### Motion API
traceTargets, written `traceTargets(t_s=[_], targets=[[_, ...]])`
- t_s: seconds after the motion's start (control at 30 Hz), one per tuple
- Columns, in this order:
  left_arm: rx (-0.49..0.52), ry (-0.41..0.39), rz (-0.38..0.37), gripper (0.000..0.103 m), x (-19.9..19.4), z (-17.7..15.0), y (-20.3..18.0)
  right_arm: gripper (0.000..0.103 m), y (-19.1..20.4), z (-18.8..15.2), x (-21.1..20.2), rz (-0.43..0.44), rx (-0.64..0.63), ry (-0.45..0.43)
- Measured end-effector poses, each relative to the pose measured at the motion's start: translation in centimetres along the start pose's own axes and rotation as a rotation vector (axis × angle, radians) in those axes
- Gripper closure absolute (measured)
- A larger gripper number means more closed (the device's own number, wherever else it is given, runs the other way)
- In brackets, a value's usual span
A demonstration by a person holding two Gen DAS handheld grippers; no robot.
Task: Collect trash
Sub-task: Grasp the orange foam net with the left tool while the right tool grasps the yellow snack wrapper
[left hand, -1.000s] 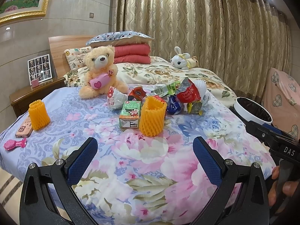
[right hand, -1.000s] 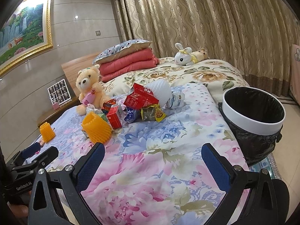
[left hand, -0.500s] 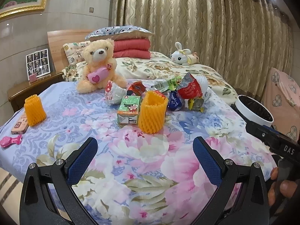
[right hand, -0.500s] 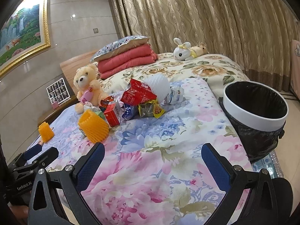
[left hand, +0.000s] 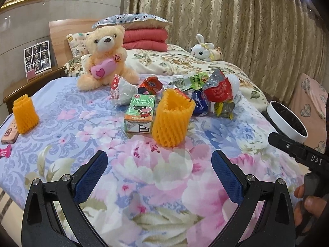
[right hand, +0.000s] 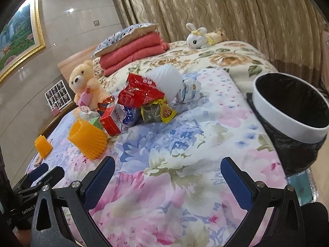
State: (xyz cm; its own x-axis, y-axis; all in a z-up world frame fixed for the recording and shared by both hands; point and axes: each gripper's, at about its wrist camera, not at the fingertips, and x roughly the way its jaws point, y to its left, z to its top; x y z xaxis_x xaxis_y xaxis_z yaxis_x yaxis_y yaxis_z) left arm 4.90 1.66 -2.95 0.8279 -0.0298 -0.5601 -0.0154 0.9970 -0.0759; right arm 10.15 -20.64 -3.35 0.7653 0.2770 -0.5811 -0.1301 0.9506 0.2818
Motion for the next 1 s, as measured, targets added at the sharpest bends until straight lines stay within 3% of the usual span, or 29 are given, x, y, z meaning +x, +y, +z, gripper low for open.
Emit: traceTargets(t_s=[0.2,0.37,0.6,0.8,0.9,1.0], targets=[[0.0,0.023,-0.003,0.005,1.7,1.1,-0.1,0.007,0.0,1.1,2.2,0.014,-0.004,0.047],[-0.009,0.055,-0.008,0.011,3.5,1.9,-0.1,0.019,0.3,2.4,4.0,0.021,-0.012,0.082],[-0.027,0.082,-0.014,0.014,5.4,3.1,0.1,0.029,0.4,4.7,6.9,0.006,-0.029,0.099],[-0.003,0.096,-0.024,0.028,6.3,3.6,-0.5,0.041,0.1,6.0,9.6,-0.012,-0.026,0.133],[-0.007,0.113,-0.037,0.045,6.7,3.6,-0.6,0.058,-0.2,6.3,11.1,-0.003,-0.014,0.173],[0.006,0.128,-0.06,0.06,7.0,3.5,-1.1,0.083,-0.5,6.4,11.8,0.015,-0.003,0.188]])
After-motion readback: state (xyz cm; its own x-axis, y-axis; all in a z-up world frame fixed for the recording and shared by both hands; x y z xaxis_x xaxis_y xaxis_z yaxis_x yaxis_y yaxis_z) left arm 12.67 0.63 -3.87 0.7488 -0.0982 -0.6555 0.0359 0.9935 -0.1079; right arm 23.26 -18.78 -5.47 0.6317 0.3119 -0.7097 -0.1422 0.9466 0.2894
